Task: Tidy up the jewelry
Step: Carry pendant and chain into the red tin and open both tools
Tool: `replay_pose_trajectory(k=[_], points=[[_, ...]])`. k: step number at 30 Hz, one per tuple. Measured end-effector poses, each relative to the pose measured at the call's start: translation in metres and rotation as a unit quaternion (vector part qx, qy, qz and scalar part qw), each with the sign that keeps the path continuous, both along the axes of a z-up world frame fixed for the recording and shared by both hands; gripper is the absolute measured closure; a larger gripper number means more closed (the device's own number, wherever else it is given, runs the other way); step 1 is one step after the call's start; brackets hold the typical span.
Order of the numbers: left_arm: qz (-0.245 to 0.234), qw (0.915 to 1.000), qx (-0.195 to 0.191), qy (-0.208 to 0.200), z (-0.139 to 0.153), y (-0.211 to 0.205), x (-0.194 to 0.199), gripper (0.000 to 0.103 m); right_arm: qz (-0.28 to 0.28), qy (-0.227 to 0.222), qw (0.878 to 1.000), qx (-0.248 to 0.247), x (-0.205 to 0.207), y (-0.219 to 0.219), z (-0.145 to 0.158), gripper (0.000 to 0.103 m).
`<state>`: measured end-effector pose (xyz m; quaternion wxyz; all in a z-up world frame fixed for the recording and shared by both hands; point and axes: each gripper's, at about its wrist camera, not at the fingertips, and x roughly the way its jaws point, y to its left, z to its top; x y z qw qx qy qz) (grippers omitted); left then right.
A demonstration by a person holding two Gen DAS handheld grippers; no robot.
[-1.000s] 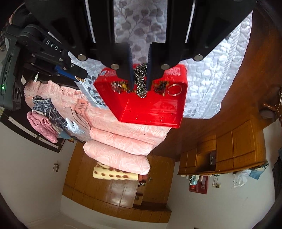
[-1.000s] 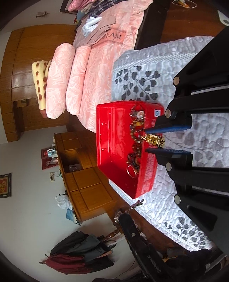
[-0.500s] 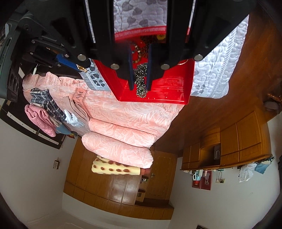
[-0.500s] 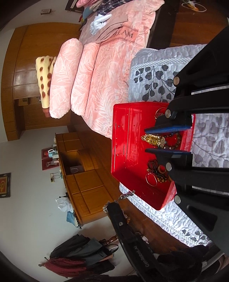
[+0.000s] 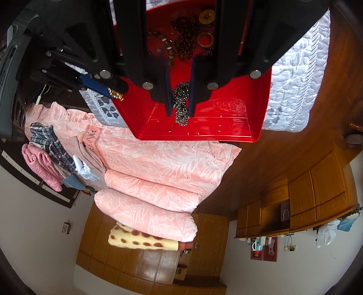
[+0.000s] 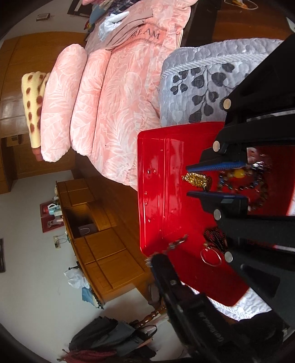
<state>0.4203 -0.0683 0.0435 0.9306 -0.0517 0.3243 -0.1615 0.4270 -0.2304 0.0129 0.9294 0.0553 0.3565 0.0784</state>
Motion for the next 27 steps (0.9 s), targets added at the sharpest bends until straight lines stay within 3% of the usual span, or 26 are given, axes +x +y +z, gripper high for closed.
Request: replay_pose_trajectory(k=[2, 3, 4, 9, 11, 13, 16, 19, 21, 27], points=[[0.006, 1.0, 0.005, 0.002, -0.009, 0.001, 0.012, 0.079, -0.008, 0.003, 1.0, -0.006, 0.014, -0.004, -0.007, 0.07], [0.014, 0.9999, 0.007, 0.002, -0.013, 0.004, 0.017, 0.06, -0.017, -0.002, 1.0, -0.011, 0.018, -0.007, -0.009, 0.069], [0.024, 0.9997, 0.006, -0.003, -0.016, 0.009, 0.019, 0.054, -0.027, -0.005, 0.999, -0.017, 0.021, -0.011, -0.012, 0.069], [0.043, 0.999, 0.014, 0.0, -0.02, 0.022, 0.026, 0.049, -0.036, -0.003, 0.999, -0.007, 0.022, -0.025, -0.015, 0.069], [0.048, 0.9986, 0.019, -0.006, -0.015, 0.025, 0.023, 0.042, -0.036, -0.008, 0.999, -0.006, 0.019, -0.027, -0.011, 0.065], [0.05, 0.9982, 0.029, -0.014, -0.008, 0.026, 0.02, 0.027, -0.034, -0.012, 0.999, -0.013, 0.015, -0.024, -0.008, 0.062], [0.06, 0.9962, 0.051, -0.036, 0.004, 0.027, 0.011, 0.018, -0.036, -0.019, 0.999, -0.027, 0.008, -0.02, -0.002, 0.059], [0.062, 0.9958, 0.05, -0.046, 0.016, 0.03, 0.002, 0.014, -0.045, -0.021, 0.998, -0.03, 0.002, -0.023, 0.002, 0.049], [0.065, 0.9955, 0.048, -0.049, 0.021, 0.032, -0.005, 0.012, -0.054, -0.023, 0.998, -0.035, -0.004, -0.026, 0.004, 0.036], [0.075, 0.993, 0.07, -0.059, 0.025, 0.036, -0.03, 0.006, -0.064, -0.021, 0.997, -0.03, -0.032, -0.04, 0.002, 0.024]])
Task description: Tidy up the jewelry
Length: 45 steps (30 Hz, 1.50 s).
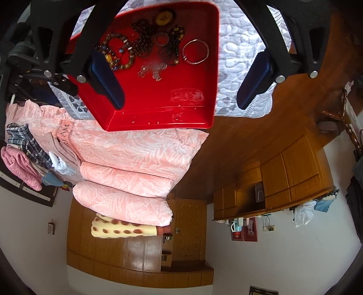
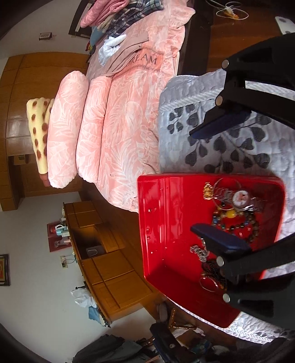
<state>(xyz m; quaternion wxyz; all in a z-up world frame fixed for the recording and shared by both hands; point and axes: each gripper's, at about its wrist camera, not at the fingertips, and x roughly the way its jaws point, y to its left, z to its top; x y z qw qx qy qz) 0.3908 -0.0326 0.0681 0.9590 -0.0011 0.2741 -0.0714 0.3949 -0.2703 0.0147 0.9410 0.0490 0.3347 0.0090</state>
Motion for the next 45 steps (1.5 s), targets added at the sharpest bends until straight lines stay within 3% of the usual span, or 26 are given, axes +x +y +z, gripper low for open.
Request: replay_pose_trajectory(k=[12, 26, 45], points=[[-0.001, 0.9998, -0.003, -0.019, -0.01, 0.008, -0.077, 0.006, 0.008, -0.037, 0.999, 0.016, -0.089, 0.002, 0.007, 0.01], [0.005, 0.999, -0.002, -0.044, -0.023, 0.013, -0.168, 0.006, 0.032, -0.084, 0.996, 0.02, -0.18, 0.025, 0.011, 0.007], [-0.005, 0.9907, 0.009, -0.136, 0.02, 0.011, -0.26, 0.006, 0.053, -0.173, 0.983, 0.012, -0.262, 0.032, 0.064, 0.007]])
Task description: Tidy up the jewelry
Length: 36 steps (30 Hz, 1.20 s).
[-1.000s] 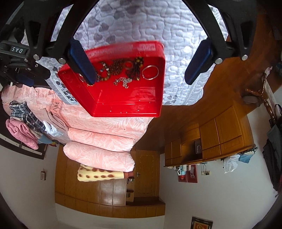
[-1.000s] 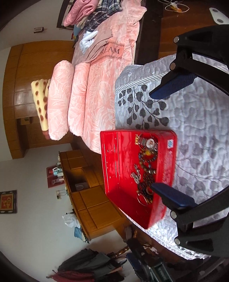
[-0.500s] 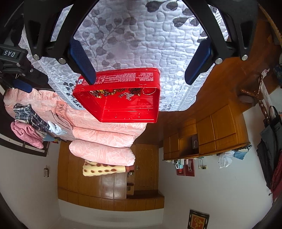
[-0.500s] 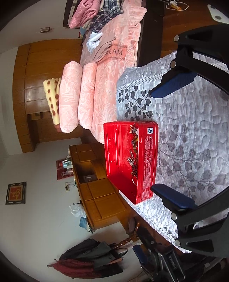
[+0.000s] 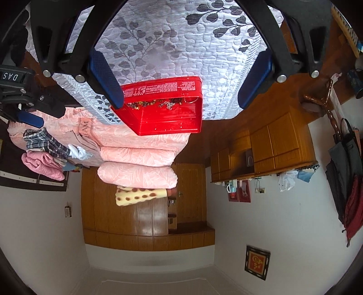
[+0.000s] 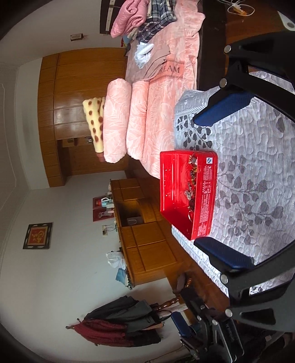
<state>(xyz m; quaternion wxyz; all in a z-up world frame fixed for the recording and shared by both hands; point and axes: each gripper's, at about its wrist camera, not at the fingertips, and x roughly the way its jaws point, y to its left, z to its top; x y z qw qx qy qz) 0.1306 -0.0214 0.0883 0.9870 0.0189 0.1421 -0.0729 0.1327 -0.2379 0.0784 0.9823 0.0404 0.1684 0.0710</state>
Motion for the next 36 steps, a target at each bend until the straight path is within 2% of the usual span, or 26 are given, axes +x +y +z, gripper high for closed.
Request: replay_pose_trajectory(k=[18, 36], points=[[-0.009, 0.9982, -0.004, -0.059, 0.029, -0.007, -0.058, 0.006, 0.015, -0.055, 0.998, -0.011, -0.051, 0.008, 0.029, 0.007], [-0.01, 0.9963, -0.007, -0.085, 0.043, -0.004, -0.086, 0.006, 0.027, -0.076, 0.997, -0.017, -0.073, 0.015, 0.042, 0.007]])
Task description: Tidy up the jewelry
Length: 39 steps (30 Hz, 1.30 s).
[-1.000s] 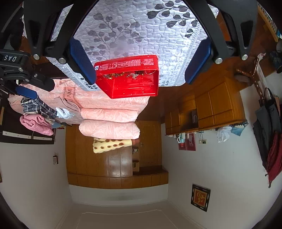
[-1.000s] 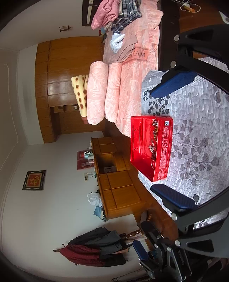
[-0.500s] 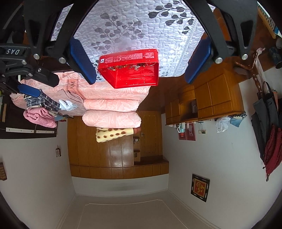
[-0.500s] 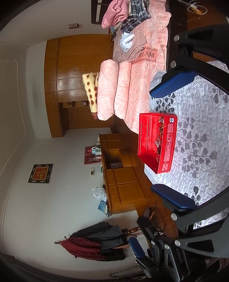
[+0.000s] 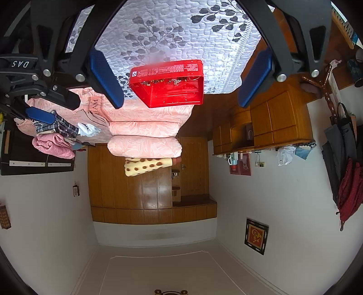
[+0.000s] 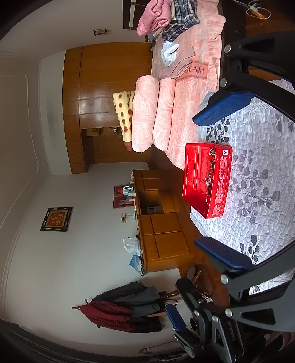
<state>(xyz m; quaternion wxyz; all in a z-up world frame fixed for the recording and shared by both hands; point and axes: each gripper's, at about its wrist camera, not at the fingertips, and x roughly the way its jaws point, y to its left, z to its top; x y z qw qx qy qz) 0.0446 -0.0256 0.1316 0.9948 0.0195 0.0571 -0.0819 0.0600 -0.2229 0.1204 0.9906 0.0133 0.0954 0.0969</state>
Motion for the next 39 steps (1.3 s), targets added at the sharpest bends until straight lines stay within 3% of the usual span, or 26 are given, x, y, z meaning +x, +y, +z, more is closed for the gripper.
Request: replay_pose_trajectory(k=[39], points=[[0.002, 1.0, -0.001, -0.003, 0.0012, 0.0055, -0.0037, 0.006, 0.002, -0.002, 1.0, 0.002, -0.0019, 0.0007, 0.0016, 0.007]])
